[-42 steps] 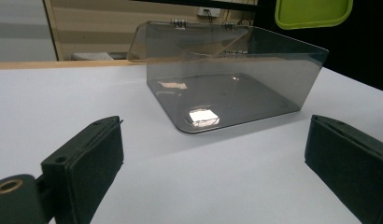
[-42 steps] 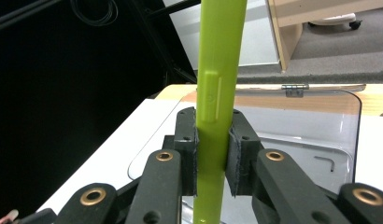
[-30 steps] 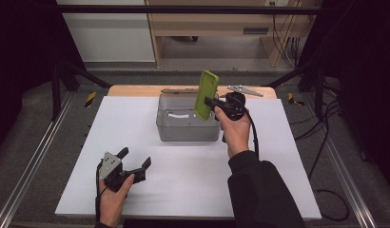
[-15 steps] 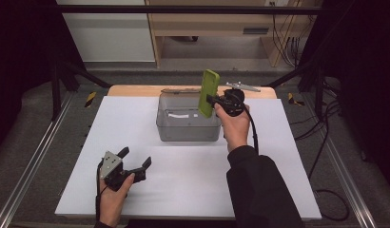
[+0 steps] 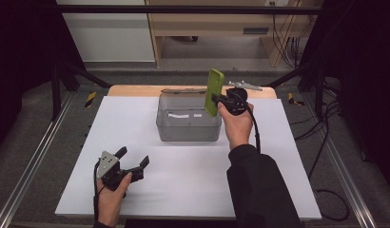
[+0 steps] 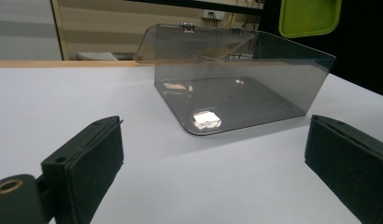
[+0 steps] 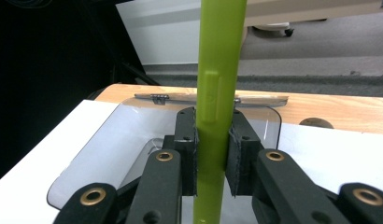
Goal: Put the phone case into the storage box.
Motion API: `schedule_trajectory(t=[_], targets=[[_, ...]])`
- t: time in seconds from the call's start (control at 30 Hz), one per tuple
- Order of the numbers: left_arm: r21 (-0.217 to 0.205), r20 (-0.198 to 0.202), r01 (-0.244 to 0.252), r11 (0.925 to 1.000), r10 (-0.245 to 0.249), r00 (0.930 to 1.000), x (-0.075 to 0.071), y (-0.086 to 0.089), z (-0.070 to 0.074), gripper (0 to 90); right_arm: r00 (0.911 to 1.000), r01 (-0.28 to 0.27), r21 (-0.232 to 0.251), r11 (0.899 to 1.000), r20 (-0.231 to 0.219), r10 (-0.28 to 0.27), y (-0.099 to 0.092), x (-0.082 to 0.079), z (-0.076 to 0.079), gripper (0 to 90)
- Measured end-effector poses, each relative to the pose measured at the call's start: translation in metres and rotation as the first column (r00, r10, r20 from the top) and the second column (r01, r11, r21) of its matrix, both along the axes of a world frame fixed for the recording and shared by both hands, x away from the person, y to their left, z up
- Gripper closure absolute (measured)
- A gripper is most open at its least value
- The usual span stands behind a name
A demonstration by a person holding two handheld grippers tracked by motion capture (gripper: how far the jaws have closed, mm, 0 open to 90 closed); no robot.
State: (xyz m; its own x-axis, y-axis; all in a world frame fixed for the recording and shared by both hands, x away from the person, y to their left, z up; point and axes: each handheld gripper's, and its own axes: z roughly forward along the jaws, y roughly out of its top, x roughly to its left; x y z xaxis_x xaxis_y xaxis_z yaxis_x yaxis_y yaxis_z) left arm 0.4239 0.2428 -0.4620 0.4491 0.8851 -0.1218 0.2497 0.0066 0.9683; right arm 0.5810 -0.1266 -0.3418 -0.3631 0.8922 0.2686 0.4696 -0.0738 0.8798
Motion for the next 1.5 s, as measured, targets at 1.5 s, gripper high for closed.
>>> schedule_trajectory(t=[1.5], targets=[[0.032,0.017,-0.011,0.9994,0.011,0.9998,-0.0001,0.0027,0.0022,4.5,0.9933,0.089,-0.191,0.978,-0.056,-0.101,0.0042,0.0037,-0.0077,76.9]])
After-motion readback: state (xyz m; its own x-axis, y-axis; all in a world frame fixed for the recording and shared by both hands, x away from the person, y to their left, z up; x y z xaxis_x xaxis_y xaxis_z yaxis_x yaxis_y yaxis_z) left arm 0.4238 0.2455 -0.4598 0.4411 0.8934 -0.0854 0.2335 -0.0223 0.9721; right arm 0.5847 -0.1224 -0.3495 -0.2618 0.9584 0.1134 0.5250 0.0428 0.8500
